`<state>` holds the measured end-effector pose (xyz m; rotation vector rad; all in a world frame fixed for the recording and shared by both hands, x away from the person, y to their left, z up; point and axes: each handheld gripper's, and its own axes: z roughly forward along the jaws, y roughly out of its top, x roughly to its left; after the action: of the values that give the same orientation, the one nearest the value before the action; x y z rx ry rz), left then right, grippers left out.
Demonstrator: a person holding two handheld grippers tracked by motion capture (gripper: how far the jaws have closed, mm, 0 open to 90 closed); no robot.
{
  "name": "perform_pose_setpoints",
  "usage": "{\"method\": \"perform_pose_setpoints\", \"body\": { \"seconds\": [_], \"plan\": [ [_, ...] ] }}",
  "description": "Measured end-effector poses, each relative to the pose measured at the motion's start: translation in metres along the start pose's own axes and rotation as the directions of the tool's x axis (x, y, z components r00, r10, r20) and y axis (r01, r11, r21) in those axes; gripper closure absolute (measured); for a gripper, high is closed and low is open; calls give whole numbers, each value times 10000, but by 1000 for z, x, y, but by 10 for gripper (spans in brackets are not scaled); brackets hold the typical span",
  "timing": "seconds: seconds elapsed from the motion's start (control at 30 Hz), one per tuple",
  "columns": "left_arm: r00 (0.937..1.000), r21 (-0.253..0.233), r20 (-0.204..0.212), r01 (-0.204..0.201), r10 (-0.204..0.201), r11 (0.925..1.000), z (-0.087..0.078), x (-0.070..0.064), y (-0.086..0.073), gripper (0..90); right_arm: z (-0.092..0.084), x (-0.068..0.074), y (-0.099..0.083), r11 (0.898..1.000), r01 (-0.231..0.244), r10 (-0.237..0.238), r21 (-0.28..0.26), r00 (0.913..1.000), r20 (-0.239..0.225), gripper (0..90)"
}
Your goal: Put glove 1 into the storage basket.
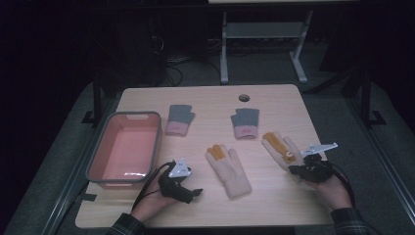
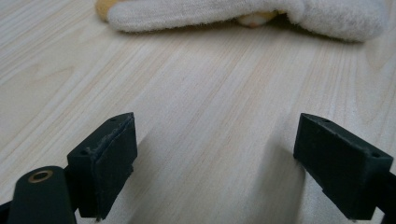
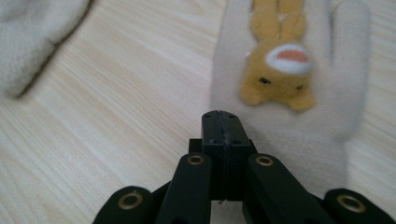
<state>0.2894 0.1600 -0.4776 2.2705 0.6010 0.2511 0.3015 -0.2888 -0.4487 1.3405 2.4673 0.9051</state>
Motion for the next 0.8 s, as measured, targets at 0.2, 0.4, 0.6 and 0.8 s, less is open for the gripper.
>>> {"method": "perform_pose_setpoints", "body": {
  "seconds": [0.2,0.4,0.6,0.8],
  "plan": [
    [10000,10,-4,9,-9,10000,0,0,0,127,-6,-1,9,9980,172,-151,-600,9993,356,748],
    [10000,19,-20,7,-7,10000,0,0,1,127,-3,-13,21,9947,-234,309,-1005,9968,734,544],
    [10000,5,-4,34,-34,10000,1,0,1,127,16,-19,28,9955,-465,534,-823,9951,837,463],
    [10000,37,-4,28,-28,10000,0,0,1,127,37,-18,29,9980,-436,490,-460,9911,1240,496]
  ]
}}
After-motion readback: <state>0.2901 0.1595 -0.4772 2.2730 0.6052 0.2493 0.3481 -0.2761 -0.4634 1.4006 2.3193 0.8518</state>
